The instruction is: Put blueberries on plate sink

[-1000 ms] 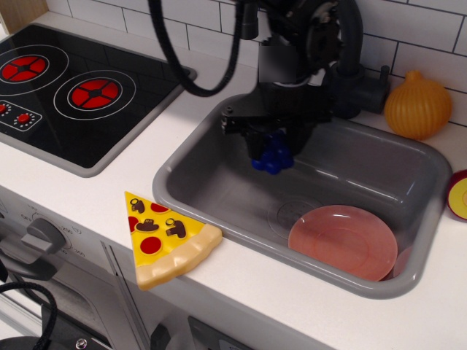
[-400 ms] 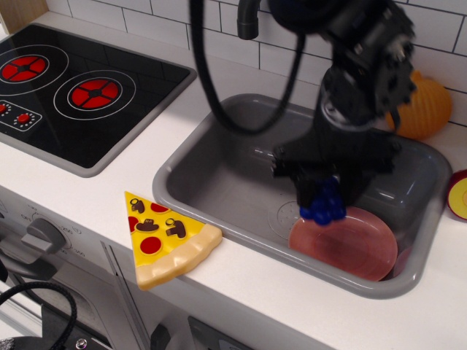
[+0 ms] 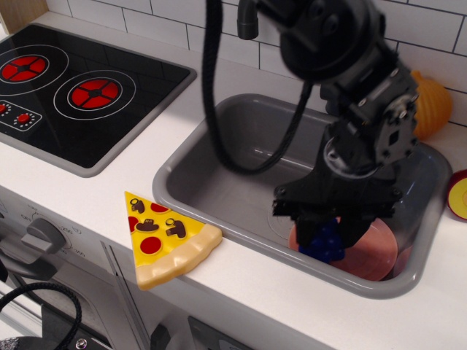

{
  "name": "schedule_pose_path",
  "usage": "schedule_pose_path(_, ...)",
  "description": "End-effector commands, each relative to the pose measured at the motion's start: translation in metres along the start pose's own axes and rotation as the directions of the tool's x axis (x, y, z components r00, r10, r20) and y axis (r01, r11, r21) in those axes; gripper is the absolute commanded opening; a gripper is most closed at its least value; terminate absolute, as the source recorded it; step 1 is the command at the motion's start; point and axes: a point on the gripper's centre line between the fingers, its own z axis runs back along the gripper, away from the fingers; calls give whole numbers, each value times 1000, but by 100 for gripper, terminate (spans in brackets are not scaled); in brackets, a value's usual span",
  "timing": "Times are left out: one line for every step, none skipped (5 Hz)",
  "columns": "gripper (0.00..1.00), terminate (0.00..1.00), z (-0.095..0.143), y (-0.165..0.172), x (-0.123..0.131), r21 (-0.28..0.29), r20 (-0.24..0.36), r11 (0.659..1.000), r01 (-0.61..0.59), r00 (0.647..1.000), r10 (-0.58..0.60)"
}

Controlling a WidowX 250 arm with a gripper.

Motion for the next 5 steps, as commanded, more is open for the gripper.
schedule_pose_path(100,0,34,1,9,-128,-3,991,-49,999,49)
schedule_pose_path(100,0,55,-2,18,-169,6,985,-44,999,46)
schedule_pose_path(100,0,77,1,26,-186,35,982,-32,999,39)
schedule_pose_path(100,0,77,1,26,-186,35,982,-32,999,39)
schedule_pose_path(100,100,77,1,26,-186,35,982,-32,999,39)
